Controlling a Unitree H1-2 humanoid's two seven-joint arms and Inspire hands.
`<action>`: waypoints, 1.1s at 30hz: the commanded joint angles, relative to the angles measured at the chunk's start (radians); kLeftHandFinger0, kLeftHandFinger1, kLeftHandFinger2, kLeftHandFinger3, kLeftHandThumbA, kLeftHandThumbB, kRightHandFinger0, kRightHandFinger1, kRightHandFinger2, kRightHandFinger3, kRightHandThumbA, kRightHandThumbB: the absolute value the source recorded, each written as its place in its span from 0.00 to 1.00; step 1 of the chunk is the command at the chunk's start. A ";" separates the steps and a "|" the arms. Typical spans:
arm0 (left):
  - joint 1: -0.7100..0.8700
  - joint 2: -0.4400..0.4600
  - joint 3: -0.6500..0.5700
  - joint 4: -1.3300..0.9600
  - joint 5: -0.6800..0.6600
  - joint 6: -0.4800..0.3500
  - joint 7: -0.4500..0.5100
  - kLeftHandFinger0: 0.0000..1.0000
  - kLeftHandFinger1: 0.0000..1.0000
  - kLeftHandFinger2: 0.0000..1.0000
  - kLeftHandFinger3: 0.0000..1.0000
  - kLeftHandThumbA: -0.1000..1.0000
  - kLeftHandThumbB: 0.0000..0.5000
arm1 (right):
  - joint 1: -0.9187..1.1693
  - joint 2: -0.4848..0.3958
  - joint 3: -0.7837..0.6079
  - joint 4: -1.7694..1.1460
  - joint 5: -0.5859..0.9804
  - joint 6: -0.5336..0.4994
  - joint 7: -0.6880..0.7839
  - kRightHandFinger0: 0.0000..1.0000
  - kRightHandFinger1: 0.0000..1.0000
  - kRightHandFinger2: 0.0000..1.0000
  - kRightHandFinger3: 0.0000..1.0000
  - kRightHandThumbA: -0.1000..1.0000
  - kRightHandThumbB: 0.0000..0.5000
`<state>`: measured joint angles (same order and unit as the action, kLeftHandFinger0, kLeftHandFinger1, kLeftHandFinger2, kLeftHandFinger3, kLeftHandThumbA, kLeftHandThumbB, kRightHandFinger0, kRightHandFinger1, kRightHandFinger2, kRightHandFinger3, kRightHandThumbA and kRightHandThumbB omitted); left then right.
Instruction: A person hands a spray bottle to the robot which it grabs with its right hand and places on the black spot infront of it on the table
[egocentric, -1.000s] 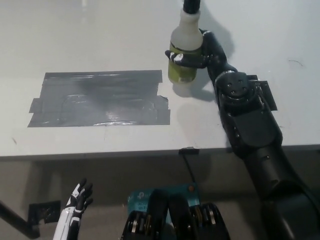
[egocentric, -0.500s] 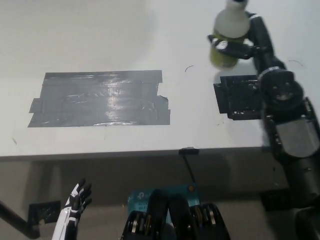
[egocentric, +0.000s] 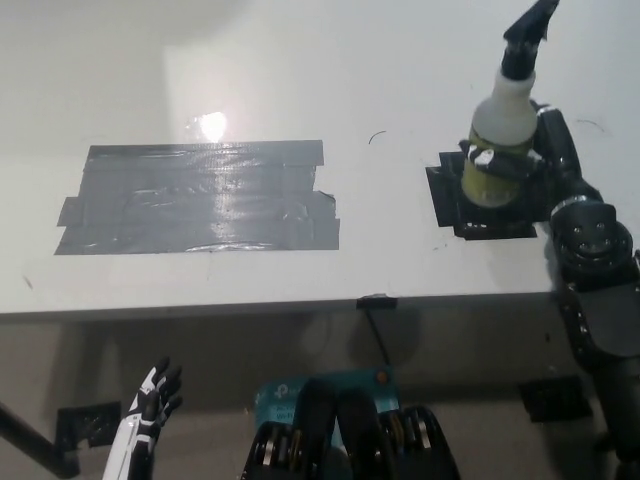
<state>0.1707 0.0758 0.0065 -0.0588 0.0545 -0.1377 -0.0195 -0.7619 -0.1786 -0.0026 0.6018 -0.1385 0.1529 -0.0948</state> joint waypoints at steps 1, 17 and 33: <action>0.000 0.003 0.002 -0.018 -0.005 -0.020 -0.001 1.00 1.00 1.00 1.00 1.00 0.05 | -0.065 -0.005 -0.009 0.025 -0.016 -0.141 -0.063 0.02 0.28 0.53 0.10 0.35 0.63; -0.002 -0.003 -0.003 -0.010 -0.005 -0.034 -0.001 1.00 1.00 1.00 1.00 1.00 0.06 | 0.001 0.040 -0.005 0.064 0.070 -0.299 0.035 1.00 1.00 1.00 1.00 0.67 1.00; -0.006 -0.004 0.000 -0.019 -0.004 -0.018 0.002 1.00 1.00 1.00 1.00 1.00 0.06 | 0.123 -0.079 0.065 0.050 0.093 -0.308 0.215 1.00 1.00 1.00 1.00 0.90 1.00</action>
<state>0.1673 0.0724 0.0065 -0.0592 0.0537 -0.1366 -0.0192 -0.6432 -0.2279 0.0815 0.6852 -0.0886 -0.1249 0.0599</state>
